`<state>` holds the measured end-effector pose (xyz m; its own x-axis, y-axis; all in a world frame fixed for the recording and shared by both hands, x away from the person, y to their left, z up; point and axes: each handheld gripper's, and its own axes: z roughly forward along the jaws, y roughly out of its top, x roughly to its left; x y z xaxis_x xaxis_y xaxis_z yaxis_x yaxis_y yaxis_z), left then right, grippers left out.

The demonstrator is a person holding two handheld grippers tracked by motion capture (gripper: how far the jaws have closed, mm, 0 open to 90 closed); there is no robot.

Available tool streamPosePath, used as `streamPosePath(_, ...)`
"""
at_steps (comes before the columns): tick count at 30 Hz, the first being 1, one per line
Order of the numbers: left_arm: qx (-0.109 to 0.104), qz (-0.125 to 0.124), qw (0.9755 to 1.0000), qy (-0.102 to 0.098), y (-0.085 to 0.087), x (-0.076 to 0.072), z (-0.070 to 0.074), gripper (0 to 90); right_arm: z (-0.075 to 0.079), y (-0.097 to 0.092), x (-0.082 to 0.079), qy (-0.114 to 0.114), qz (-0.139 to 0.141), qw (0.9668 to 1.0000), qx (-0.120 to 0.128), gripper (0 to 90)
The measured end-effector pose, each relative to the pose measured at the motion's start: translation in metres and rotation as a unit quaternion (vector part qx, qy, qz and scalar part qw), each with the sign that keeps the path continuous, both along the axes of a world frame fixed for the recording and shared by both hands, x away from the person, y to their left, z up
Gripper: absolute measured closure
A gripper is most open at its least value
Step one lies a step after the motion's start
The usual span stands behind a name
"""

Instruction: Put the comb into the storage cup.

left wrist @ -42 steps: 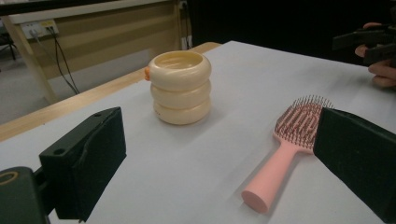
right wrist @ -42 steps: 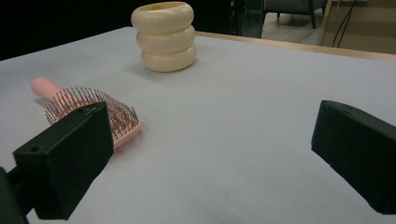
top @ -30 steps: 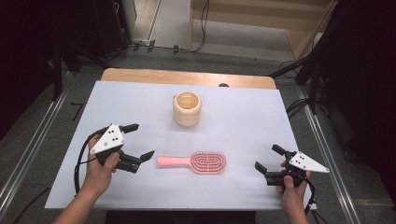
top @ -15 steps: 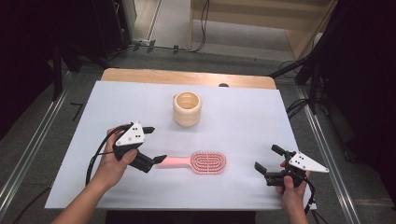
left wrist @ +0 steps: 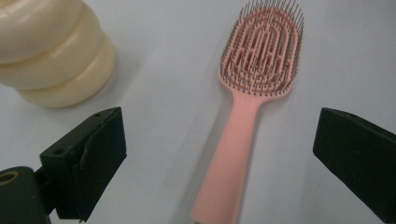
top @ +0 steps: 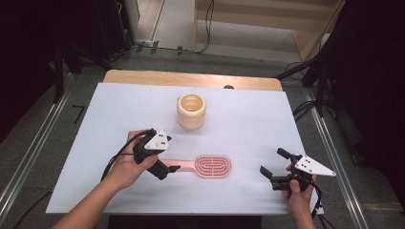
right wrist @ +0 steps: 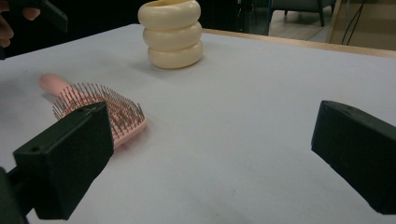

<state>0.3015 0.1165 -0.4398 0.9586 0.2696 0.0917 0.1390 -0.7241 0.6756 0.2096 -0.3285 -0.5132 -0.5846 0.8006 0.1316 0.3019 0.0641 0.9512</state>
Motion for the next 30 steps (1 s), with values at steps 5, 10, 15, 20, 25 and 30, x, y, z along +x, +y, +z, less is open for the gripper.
streamPosePath(5,0.03,-0.004,0.9995,0.009,-0.008,0.003,-0.005,7.5,0.0,0.0,0.0,-0.001,0.001,1.0,0.001,0.0)
streamPosePath(10,0.049,-0.003,0.9986,0.02,-0.014,0.007,-0.01,14.0,0.0,0.0,0.0,0.0,0.002,1.0,0.0,0.0)
streamPosePath(15,0.075,-0.018,0.9963,0.039,-0.021,0.008,-0.017,14.2,0.0,0.0,0.0,0.0,0.003,1.0,-0.001,0.0)
streamPosePath(20,0.096,-0.02,0.9933,0.062,-0.029,0.008,-0.023,16.1,0.0,0.0,0.0,0.002,0.004,1.0,-0.001,0.0)
streamPosePath(25,0.115,-0.016,0.9914,0.061,-0.036,0.009,-0.027,26.9,-0.001,0.0,0.0,0.002,0.005,1.0,0.0,0.0)
streamPosePath(30,0.138,-0.025,0.9879,0.068,-0.042,0.009,-0.032,40.3,-0.001,0.0,0.0,0.002,0.005,1.0,-0.001,0.0)
